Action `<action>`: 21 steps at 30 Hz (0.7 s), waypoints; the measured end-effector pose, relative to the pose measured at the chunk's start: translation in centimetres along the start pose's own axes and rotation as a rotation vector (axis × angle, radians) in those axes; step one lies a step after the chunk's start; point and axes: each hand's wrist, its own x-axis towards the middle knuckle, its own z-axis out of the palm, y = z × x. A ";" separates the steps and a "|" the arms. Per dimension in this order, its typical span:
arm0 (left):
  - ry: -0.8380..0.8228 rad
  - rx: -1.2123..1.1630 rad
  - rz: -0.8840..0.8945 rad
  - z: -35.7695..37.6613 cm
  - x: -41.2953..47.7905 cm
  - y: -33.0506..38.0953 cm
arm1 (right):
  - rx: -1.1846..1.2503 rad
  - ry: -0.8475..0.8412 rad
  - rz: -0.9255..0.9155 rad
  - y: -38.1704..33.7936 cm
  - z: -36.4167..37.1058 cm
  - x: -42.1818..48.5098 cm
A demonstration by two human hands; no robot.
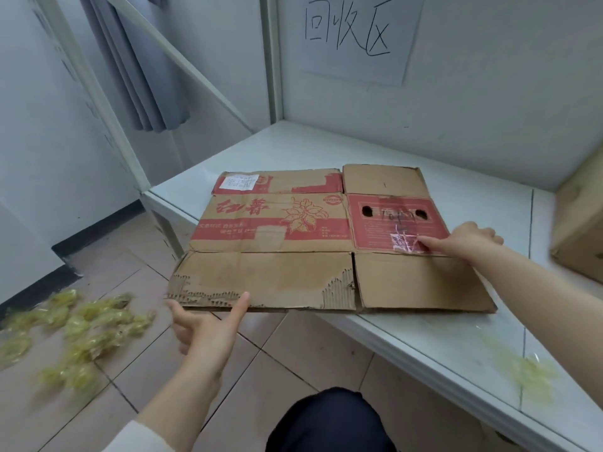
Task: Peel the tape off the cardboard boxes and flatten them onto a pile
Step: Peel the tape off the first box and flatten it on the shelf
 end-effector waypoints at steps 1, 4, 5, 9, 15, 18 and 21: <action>-0.089 -0.235 -0.122 0.2 -0.1 0.1 | 0.017 -0.010 0.011 0.3 -0.1 -0.3; -0.365 -0.625 -0.212 1.3 0.0 0.9 | 0.179 -0.073 -0.015 0.3 -1.1 -1.5; -0.371 -0.671 -0.196 1.8 0.0 1.6 | 0.233 -0.121 -0.024 0.2 -1.4 -2.0; -0.266 -0.794 -0.124 2.7 1.9 6.0 | 0.557 -0.307 0.008 0.4 -2.6 -3.0; -0.227 -0.662 0.031 7.1 8.0 12.3 | 1.015 -0.459 0.030 -1.0 -0.6 -3.0; -0.247 -0.479 0.042 10.5 10.8 13.4 | 1.174 -0.344 0.078 -3.0 1.6 -1.2; -0.212 -0.419 0.077 13.1 13.5 14.7 | 1.169 -0.220 0.069 -5.1 2.8 0.8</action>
